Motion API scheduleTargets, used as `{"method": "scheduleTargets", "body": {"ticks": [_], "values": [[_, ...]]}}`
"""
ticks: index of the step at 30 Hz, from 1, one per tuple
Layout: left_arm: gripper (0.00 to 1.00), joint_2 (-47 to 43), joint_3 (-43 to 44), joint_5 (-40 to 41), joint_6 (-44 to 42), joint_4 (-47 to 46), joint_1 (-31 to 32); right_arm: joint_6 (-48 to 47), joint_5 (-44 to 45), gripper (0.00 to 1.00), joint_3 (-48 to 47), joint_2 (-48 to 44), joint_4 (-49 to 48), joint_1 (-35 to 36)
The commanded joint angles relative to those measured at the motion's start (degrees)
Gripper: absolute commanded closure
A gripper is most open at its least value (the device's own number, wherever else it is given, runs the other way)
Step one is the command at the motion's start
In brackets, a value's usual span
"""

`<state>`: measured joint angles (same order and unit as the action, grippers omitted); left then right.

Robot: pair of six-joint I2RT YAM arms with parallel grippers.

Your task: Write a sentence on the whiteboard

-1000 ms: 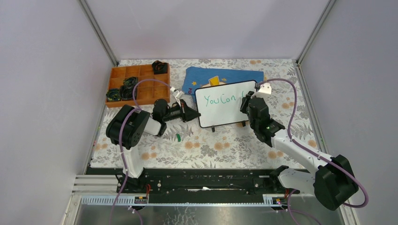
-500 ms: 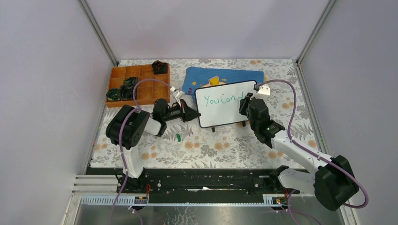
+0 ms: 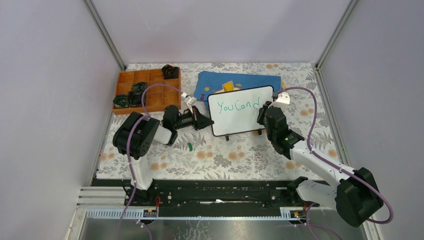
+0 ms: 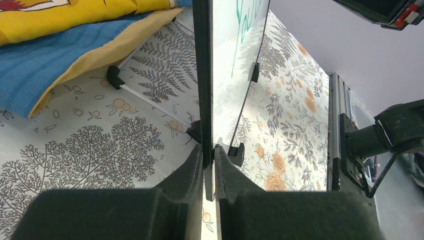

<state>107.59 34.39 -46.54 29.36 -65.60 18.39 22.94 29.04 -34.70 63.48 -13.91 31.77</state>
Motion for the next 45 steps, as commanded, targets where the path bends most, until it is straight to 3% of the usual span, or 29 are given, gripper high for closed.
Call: {"method": "scheduleTargets", "body": {"ticks": [1,18,30,45], "values": [[1.0,1.2,-0.5,1.0,-3.6,7.9,1.0,-0.6,4.5,1.0,-1.7,-1.2,0.1,-0.3],[1.0,1.2,-0.3,1.0,-4.0,8.4,1.2,-2.3,4.7,1.0,-5.7,1.1,-1.4,-0.4],[1.0,1.0,-0.2,1.4,-4.3,8.8,1.4,-2.4,6.1,1.0,-2.6,-3.7,-1.0,-0.4],[1.0,0.6,-0.3,1.5,-4.6,9.2,1.5,-2.3,4.4,1.0,-4.0,-0.8,-2.8,-1.1]]}}
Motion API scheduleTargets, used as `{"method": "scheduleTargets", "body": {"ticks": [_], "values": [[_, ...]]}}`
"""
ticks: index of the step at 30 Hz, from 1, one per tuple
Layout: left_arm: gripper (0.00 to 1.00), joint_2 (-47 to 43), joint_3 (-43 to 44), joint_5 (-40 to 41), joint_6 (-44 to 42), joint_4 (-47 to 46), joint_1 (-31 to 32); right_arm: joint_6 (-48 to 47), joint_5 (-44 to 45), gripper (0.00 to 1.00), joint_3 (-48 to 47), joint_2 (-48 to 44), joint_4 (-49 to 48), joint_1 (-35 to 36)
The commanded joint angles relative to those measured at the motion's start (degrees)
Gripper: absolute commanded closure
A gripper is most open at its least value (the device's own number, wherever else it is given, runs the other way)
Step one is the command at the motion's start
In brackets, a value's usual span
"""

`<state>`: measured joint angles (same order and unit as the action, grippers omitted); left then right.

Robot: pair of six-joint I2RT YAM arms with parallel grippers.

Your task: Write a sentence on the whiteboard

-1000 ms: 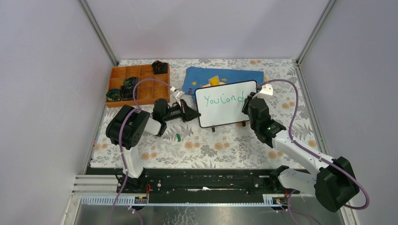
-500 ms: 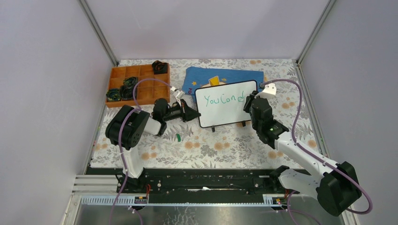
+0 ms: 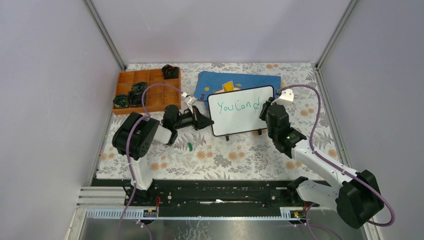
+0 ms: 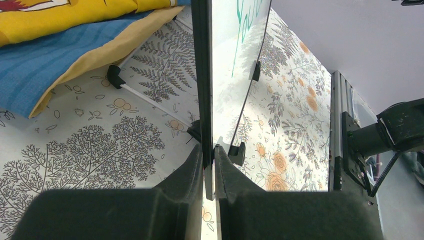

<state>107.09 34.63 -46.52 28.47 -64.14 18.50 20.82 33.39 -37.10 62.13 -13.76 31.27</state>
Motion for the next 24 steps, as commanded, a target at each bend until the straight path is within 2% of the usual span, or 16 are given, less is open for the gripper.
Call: {"method": "scheduleTargets", "body": {"ticks": [1,24], "values": [[1.0,1.1,-0.6,1.5,-3.8,7.8,1.3,-0.1,0.0,1.0,-1.5,0.7,-3.0,-0.6],[1.0,0.5,-0.6,1.8,-4.1,8.3,1.4,1.1,-1.8,1.0,1.0,1.5,-1.2,-0.6]]}}
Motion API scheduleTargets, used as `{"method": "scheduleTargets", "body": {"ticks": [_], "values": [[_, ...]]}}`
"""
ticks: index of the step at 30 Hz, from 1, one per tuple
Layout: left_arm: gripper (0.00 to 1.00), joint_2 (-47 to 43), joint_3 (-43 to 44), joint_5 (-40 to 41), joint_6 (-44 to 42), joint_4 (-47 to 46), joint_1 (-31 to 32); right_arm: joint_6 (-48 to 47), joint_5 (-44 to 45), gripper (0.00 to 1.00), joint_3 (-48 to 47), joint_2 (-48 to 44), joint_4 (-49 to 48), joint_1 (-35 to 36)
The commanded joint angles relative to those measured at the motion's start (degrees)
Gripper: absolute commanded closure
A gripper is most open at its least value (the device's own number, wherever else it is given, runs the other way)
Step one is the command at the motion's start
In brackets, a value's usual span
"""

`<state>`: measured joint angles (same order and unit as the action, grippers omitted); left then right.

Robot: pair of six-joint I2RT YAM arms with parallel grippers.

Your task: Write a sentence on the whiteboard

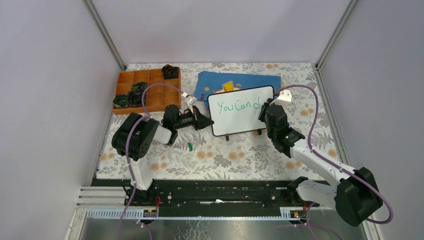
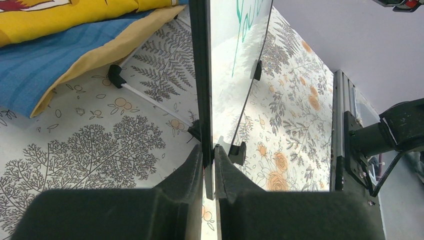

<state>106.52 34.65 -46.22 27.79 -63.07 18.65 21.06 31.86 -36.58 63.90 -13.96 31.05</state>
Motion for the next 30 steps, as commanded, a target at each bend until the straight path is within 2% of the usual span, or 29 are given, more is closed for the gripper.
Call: {"method": "scheduleTargets", "body": {"ticks": [1,12,30], "values": [[1.0,1.0,-0.6,1.5,-3.5,7.3,1.2,0.9,-0.3,1.0,0.6,-0.4,-0.8,-0.4],[1.0,0.7,-0.7,1.6,-3.5,7.3,1.2,1.2,2.7,1.0,1.3,-1.3,1.1,-0.4],[1.0,0.8,-0.6,1.5,-3.8,7.5,1.3,-0.7,4.9,1.0,-3.4,0.9,0.6,-0.4]]}}
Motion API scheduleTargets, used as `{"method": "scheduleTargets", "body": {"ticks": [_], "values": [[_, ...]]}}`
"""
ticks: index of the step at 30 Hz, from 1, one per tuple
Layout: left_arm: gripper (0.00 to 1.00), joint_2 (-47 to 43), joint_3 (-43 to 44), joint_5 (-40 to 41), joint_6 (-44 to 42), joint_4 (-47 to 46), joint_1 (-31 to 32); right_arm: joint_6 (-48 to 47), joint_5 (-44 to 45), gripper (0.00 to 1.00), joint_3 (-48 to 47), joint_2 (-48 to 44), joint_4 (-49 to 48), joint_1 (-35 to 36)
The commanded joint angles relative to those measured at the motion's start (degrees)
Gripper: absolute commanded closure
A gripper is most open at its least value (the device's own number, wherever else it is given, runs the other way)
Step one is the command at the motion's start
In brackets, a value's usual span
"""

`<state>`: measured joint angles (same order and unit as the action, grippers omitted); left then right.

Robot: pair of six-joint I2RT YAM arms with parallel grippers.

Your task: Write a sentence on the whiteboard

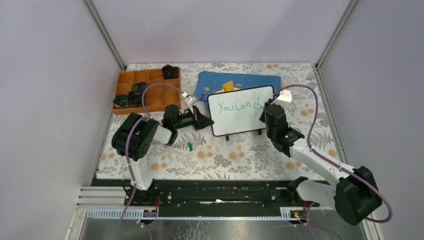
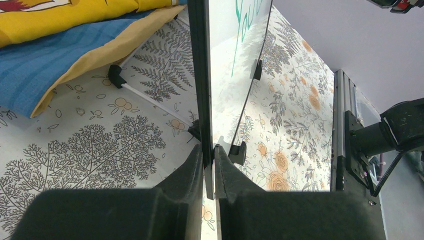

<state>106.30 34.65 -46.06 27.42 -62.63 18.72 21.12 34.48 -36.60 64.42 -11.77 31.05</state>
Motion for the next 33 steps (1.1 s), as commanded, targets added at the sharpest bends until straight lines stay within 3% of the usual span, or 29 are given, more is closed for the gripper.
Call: {"method": "scheduleTargets", "body": {"ticks": [1,33], "values": [[1.0,1.1,-0.6,1.3,-3.5,7.1,1.2,-0.9,2.3,1.0,-3.5,0.4,-1.7,-0.4],[1.0,1.1,-0.5,1.6,-4.0,8.0,1.5,-0.4,-4.6,1.0,-2.0,0.0,-3.4,-0.4]]}}
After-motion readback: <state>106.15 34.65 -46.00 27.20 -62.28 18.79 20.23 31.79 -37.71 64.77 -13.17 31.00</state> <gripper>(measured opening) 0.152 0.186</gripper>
